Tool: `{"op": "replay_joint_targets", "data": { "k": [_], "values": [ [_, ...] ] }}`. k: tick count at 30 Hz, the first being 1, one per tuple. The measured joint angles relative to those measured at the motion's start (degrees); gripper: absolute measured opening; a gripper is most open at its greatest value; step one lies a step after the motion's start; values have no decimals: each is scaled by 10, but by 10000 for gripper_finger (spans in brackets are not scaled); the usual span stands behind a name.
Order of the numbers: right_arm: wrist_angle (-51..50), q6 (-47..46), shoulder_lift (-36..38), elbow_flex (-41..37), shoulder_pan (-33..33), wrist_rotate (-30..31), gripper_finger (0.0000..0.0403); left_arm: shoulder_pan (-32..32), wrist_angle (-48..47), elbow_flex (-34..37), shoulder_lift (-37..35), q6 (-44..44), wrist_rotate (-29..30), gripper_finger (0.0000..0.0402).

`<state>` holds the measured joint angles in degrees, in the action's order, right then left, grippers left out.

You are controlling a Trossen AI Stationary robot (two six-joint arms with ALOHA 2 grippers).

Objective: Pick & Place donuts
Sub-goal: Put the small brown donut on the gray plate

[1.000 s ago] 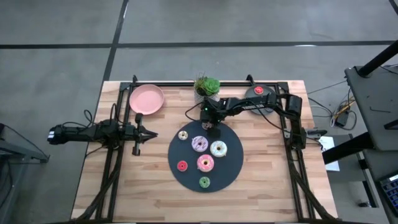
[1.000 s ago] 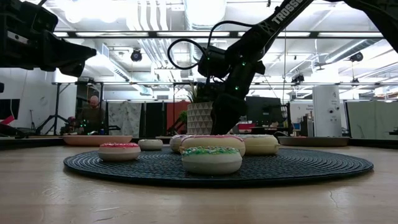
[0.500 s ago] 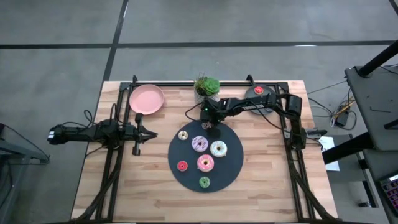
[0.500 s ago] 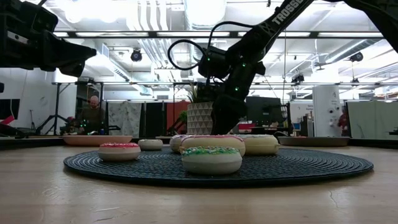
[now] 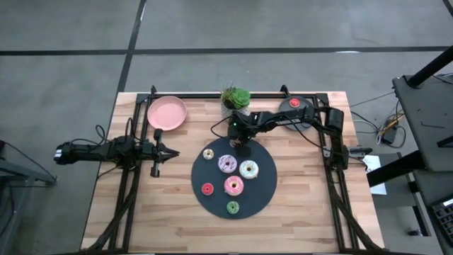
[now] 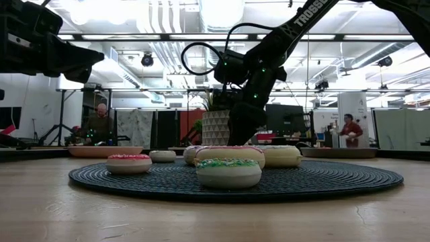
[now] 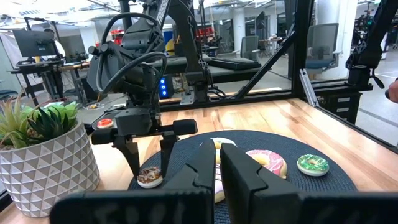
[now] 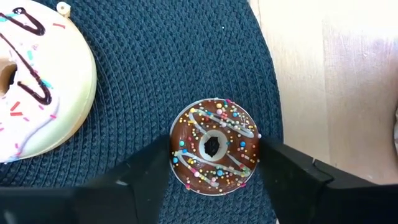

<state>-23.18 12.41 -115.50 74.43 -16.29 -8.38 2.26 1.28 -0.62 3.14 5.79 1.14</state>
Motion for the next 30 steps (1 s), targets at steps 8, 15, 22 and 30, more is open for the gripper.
{"op": "replay_joint_targets", "data": {
  "k": [8,15,22,30],
  "values": [
    [0,0,0,0,0,0,210,0,0,0,0,0,0,0],
    [-6,-4,24,0,-1,0,210,0,0,0,0,0,0,0],
    [-17,-9,72,1,-7,1,210,0,0,0,0,0,0,0],
    [-75,-10,108,1,-21,0,210,0,0,0,0,0,0,0]
  ]
}}
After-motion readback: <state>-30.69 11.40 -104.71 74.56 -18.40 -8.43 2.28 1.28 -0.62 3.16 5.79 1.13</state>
